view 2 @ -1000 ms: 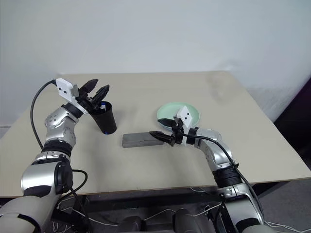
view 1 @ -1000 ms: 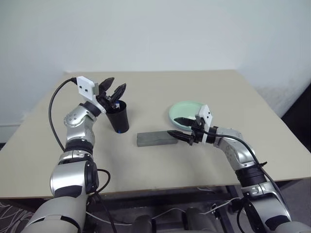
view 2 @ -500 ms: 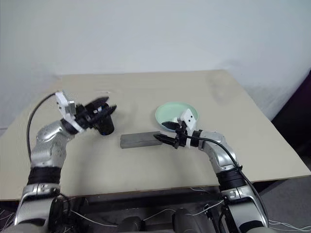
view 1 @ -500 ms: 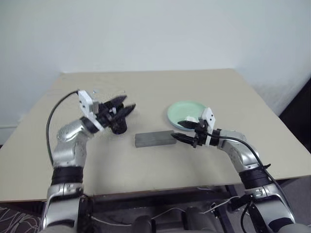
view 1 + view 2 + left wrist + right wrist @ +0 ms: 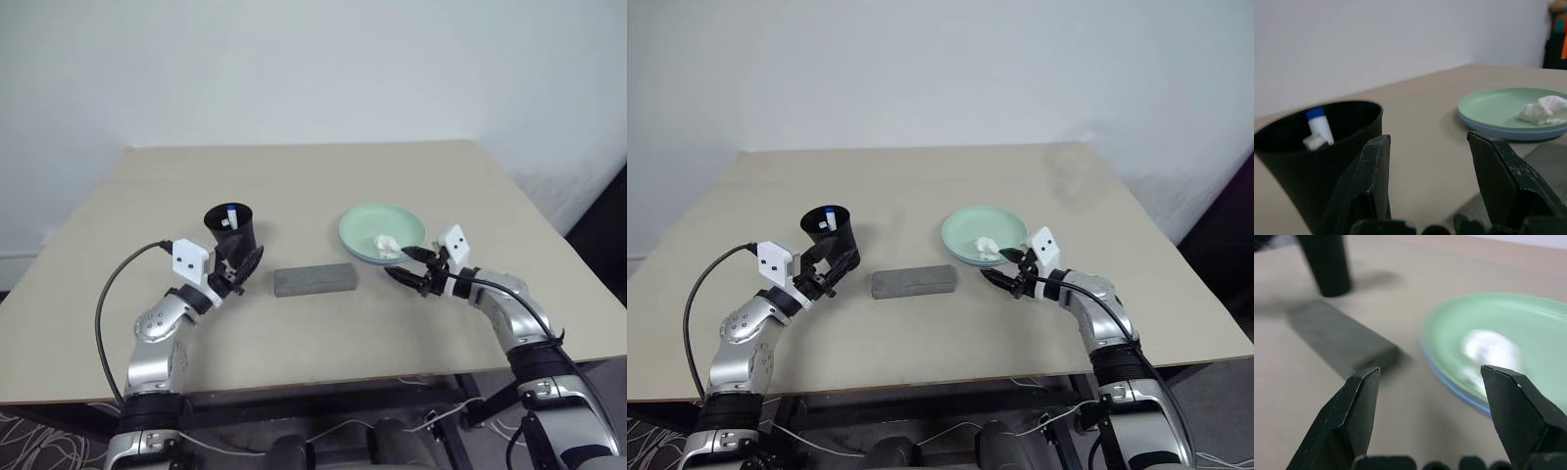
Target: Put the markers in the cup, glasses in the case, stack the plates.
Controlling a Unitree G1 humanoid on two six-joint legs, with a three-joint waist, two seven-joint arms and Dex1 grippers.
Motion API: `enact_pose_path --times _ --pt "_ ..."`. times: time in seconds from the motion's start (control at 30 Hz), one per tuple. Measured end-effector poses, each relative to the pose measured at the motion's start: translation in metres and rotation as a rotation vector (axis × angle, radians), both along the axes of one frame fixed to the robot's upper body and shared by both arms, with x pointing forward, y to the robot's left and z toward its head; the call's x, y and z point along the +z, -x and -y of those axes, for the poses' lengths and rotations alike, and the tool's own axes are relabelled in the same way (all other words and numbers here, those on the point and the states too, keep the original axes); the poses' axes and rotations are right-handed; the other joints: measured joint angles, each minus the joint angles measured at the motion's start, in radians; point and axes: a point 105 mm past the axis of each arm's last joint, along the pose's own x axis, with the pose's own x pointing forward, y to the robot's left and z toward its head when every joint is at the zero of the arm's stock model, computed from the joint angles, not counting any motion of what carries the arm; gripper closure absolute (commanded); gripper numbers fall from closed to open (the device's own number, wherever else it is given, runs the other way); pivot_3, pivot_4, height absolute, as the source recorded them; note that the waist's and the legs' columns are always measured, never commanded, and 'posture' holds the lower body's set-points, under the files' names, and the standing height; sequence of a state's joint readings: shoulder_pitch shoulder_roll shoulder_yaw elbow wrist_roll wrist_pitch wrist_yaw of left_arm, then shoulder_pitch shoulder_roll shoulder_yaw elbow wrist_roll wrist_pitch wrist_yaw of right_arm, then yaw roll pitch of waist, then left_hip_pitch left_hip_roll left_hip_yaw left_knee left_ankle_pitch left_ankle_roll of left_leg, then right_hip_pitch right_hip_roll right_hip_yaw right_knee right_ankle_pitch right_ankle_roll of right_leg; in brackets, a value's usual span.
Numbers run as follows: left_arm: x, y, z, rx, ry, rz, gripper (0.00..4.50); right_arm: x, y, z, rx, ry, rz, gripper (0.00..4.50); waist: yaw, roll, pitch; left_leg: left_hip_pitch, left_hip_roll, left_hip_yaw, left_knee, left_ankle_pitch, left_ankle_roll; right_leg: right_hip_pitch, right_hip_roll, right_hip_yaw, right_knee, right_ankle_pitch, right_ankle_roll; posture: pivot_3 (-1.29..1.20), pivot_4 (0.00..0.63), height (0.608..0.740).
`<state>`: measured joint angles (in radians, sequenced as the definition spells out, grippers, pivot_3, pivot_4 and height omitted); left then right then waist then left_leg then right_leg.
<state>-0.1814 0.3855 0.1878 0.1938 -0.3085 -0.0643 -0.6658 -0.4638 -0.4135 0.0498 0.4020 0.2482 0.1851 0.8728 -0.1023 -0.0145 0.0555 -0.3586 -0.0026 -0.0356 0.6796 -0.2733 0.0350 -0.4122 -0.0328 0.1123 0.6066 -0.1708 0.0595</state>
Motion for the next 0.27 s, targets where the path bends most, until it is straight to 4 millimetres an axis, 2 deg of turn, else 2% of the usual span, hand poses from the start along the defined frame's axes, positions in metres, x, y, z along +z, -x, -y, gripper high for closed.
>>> enact_pose_path --times 0.27 --pt "-0.020 0.010 -0.008 0.105 0.008 -0.033 1.90 -0.009 0.002 0.006 -0.018 0.016 -0.018 0.91 0.001 0.000 0.000 0.000 0.000 0.000 0.001 0.000 0.000 0.001 0.000 0.001 0.000 -0.001 -0.001 0.00 0.000 0.737"
